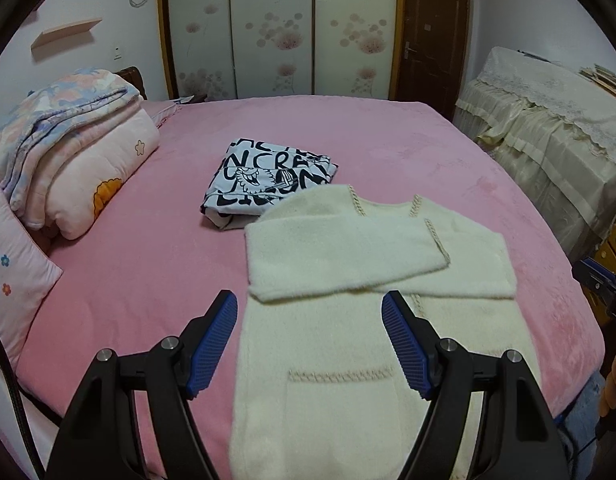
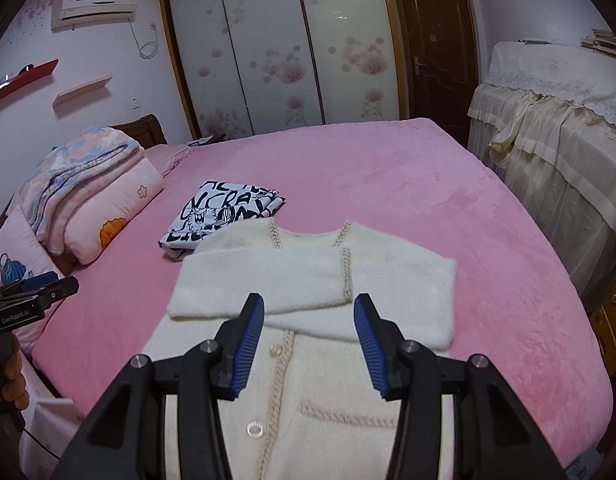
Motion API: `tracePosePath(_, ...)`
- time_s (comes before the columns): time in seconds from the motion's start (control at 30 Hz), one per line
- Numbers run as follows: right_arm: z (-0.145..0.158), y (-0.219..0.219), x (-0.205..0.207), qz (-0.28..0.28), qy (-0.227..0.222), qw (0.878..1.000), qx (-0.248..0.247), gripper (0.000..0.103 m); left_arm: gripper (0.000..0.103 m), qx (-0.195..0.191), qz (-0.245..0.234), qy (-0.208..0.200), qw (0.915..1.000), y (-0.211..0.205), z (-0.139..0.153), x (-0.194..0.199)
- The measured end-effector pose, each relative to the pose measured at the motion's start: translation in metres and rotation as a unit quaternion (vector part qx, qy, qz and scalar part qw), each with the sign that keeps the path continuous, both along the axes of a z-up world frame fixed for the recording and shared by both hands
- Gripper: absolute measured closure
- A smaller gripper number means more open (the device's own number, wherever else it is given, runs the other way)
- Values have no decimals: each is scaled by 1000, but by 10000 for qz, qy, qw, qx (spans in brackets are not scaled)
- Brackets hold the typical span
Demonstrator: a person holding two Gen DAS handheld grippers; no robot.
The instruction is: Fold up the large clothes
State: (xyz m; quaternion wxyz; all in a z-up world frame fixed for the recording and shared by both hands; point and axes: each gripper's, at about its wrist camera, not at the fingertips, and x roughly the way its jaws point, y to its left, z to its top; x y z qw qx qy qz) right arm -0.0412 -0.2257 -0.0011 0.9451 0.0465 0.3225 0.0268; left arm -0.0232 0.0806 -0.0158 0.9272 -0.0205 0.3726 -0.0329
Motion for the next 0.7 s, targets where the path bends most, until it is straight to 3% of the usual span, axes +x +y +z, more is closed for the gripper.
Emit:
tracePosePath(0.23,-34,-8,-63,99,99,9999,20,43,30,5,-358,49,9993,-8,-50,-53)
tracePosePath(0.4,-78,-20,-90,194,457,9987,-125,43,30,-13,-425,508,9978,2,-111,-66)
tracePosePath(0.7,-176,-79,-118,-242,1531,9878,-179,43,30,-345,-84,1557,9872,47,-215,-72)
